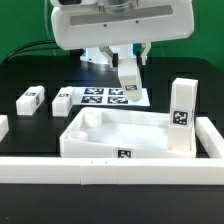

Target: Assemble desk

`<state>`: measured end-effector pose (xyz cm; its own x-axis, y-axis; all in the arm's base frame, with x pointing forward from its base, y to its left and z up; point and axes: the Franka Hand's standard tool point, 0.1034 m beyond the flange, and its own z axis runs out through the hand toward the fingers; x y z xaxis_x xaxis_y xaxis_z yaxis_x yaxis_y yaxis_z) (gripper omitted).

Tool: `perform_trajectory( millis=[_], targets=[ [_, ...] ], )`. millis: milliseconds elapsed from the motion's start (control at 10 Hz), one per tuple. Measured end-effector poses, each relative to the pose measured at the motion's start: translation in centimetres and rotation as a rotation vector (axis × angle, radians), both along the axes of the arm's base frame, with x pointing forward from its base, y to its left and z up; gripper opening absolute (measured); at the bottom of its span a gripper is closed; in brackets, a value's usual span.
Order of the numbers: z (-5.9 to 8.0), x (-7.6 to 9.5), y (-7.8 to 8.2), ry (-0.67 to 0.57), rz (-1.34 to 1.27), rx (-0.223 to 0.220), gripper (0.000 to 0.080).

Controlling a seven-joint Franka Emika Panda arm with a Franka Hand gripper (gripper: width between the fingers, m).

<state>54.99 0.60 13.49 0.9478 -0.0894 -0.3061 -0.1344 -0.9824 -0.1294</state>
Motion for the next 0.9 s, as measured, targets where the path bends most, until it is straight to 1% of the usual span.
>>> perform_trajectory(
  millis=[100,200,300,400,500,600,700,800,900],
  targets=[
    [1.9,1.4,0.0,-0.068,0.0,-0.003,0.0285],
    [3.0,2.6,-0.1,-0.134,0.003,-0.009,0.0285],
    [3.4,3.6,-0.4,-0.205,-0.006,-0.021,0.0285],
    [3.1,3.7,-0.5,-0.292,-0.016,-0.042,0.0285],
    [2.9,3.5,-0.6,-0.35,-0.022,-0.057,0.0285],
    [2.9,3.9,-0.8,-0.41,-0.03,-0.072,0.0287],
    [2.9,4.3,-1.4,-0.5,-0.057,-0.093,0.0287],
    [2.7,3.8,-2.3,-0.552,-0.115,-0.107,0.0287],
    [2.8,3.4,-2.6,-0.541,-0.191,-0.106,0.0287]
  ],
)
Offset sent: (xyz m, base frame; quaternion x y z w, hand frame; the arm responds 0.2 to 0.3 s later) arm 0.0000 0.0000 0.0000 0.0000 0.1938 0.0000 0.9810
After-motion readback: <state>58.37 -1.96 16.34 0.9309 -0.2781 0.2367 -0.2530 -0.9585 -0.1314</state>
